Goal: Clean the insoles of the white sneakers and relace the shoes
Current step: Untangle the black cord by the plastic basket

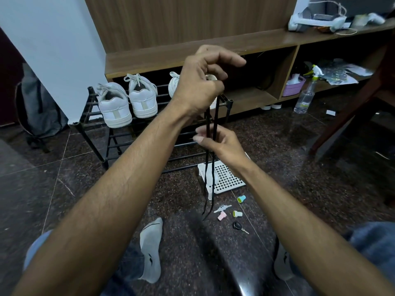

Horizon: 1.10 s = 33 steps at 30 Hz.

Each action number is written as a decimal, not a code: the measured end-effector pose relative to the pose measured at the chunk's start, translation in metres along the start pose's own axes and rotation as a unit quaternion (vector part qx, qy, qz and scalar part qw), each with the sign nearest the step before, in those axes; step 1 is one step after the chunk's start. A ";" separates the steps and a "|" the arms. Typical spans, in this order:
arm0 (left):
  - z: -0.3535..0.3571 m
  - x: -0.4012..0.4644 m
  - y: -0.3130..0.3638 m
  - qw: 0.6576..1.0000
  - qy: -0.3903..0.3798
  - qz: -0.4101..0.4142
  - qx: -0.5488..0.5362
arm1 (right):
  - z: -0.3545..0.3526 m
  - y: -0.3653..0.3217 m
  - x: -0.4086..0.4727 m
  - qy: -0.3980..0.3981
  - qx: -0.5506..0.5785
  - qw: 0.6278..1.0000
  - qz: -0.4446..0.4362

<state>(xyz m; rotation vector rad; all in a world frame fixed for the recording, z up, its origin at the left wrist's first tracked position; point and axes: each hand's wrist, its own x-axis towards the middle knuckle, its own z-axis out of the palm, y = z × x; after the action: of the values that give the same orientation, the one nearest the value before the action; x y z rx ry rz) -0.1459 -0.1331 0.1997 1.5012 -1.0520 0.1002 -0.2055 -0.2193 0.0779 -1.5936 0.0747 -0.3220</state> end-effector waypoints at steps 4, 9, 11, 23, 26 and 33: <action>-0.022 0.005 -0.005 0.994 0.113 0.011 -0.007 | -0.007 0.020 -0.004 0.009 -0.023 0.999 0.039; -0.066 -0.007 -0.042 0.953 0.289 -0.084 -0.024 | -0.036 0.041 -0.015 0.056 -0.036 0.992 0.104; -0.077 -0.020 -0.064 0.930 0.341 -0.135 -0.019 | -0.045 0.043 -0.019 0.075 -0.030 0.991 0.110; -0.078 -0.137 -0.167 0.782 0.488 -0.387 -0.013 | -0.076 0.026 -0.015 0.082 -0.009 0.993 0.084; -0.067 -0.163 -0.180 0.755 0.443 -0.483 -0.020 | -0.076 0.023 -0.013 0.069 0.015 0.995 0.069; -0.005 -0.191 -0.171 0.791 0.206 -0.572 -0.062 | -0.051 0.006 -0.012 0.011 0.026 0.999 0.038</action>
<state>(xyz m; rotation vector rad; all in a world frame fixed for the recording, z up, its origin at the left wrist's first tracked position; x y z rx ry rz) -0.1443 -0.0527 -0.0436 1.6611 0.3055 -0.4742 -0.2289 -0.2656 0.0705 -1.5325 0.1426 -0.2805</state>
